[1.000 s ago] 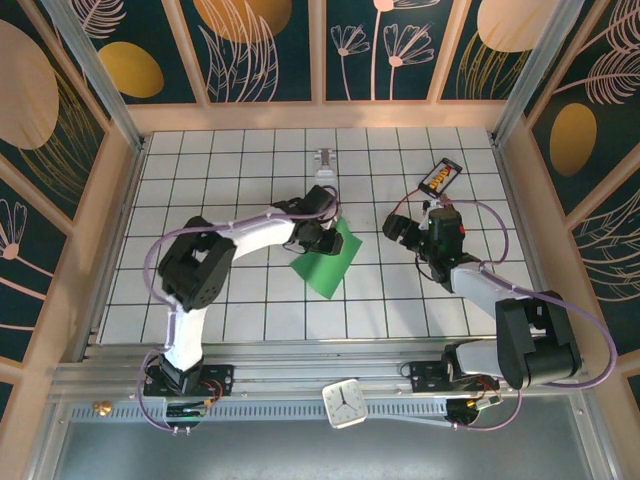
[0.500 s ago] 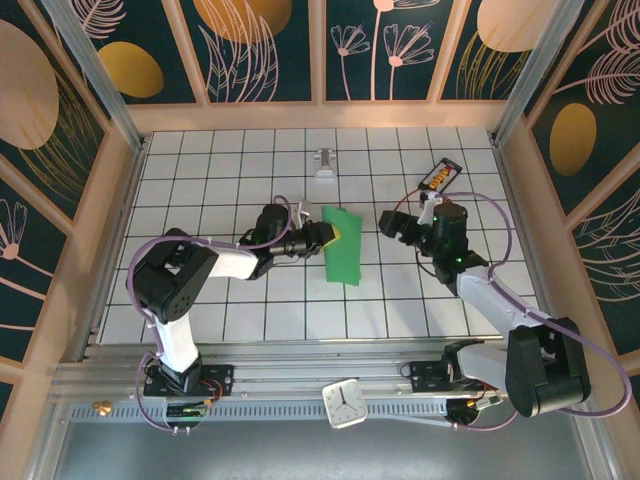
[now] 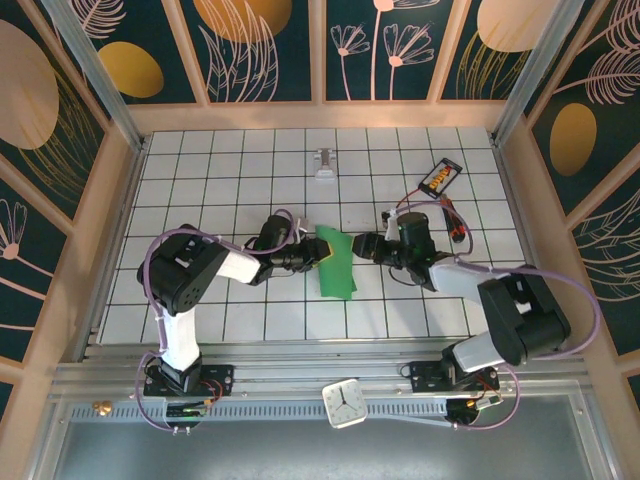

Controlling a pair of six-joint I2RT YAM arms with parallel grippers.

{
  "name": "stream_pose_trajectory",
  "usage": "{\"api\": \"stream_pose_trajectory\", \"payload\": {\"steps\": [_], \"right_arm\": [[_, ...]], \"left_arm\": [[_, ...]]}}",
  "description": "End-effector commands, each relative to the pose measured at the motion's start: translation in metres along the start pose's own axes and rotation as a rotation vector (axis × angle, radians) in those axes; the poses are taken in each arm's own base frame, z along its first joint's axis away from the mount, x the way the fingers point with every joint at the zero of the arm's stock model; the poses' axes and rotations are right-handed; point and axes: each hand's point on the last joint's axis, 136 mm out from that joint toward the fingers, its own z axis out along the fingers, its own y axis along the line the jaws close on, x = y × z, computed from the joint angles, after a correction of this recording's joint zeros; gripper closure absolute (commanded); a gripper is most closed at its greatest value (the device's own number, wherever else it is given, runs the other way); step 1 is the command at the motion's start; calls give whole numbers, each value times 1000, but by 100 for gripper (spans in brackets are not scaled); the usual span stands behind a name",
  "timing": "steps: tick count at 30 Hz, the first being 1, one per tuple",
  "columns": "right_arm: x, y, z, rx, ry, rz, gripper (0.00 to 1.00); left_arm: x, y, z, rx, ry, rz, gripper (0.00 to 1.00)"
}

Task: Fold a paper plane with a square sheet of paper (pick it up from the middle)
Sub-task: First fold in half a square sheet of paper at the center of the table.

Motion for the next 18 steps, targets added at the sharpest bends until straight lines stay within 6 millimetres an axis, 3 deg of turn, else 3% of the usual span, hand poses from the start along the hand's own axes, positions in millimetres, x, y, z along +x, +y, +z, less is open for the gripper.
{"api": "stream_pose_trajectory", "payload": {"steps": [1, 11, 18], "right_arm": [[-5, 6, 11, -43, -5, 53, 41], [3, 5, 26, -104, 33, 114, 39], [3, 9, 36, -144, 49, 150, 43]], "left_arm": [[2, 13, 0, -32, 3, 31, 67], [5, 7, -3, 37, -7, -2, 69], [6, 2, -4, 57, -3, 13, 70]]}}
